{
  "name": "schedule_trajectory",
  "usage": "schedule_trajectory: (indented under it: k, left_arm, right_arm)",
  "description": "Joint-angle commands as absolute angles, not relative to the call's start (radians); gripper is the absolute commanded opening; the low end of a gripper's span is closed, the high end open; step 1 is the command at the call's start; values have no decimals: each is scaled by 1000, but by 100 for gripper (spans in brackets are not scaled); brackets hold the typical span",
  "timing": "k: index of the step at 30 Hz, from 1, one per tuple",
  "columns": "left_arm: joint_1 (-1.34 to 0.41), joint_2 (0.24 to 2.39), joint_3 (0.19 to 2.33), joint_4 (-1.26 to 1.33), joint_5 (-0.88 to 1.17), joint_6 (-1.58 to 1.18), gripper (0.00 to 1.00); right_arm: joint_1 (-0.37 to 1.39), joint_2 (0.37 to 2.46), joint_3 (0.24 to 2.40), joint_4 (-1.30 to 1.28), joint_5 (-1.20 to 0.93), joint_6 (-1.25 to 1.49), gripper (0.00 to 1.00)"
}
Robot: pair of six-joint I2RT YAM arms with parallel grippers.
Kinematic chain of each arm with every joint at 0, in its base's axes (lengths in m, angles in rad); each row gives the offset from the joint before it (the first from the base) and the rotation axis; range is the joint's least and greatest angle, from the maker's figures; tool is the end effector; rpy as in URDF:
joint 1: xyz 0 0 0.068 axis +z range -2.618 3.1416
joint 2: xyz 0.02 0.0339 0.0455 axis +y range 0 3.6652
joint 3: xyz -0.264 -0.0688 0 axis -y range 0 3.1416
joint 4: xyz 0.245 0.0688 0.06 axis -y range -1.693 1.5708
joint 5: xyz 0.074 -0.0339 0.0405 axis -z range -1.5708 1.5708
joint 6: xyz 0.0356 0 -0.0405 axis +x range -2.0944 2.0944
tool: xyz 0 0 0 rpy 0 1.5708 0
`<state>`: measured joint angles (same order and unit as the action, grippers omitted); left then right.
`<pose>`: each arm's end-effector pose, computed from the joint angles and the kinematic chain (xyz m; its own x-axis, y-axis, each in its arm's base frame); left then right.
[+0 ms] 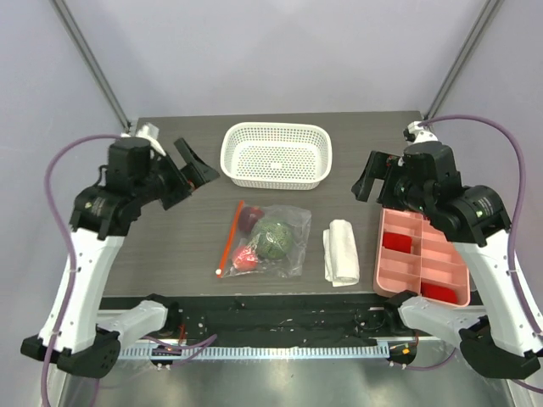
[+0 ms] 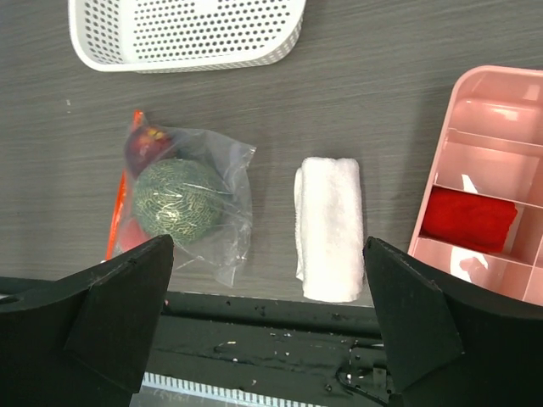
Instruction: Open the zip-top bag and remove the fake food
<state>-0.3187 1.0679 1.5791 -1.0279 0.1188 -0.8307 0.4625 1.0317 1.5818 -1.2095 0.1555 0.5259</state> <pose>0.1622 -0.0580 0.4630 -0.6184 -0.5681 -0.5431 -0.0706 0.7284 -0.6815 0.1351 0.0612 0.4524 -0.6405 0.2348 -0.7312 -0.0113 0.9491 0.3147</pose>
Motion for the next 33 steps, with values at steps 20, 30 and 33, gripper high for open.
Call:
schedule_trajectory:
  k: [20,30,33]
  left_arm:
    - [-206,1061,574,-456,383,-997,100]
    - [-140,1217,370,296,596,-1189,79]
    - [-140,1329,393,340,647,-1180,71]
  right_arm:
    - [462,1034,1425,-1032,-251,499,100]
    - [460,1043,1401,-1003,-296,508,100]
    - [462,1043,1397,-991,-304,514,100]
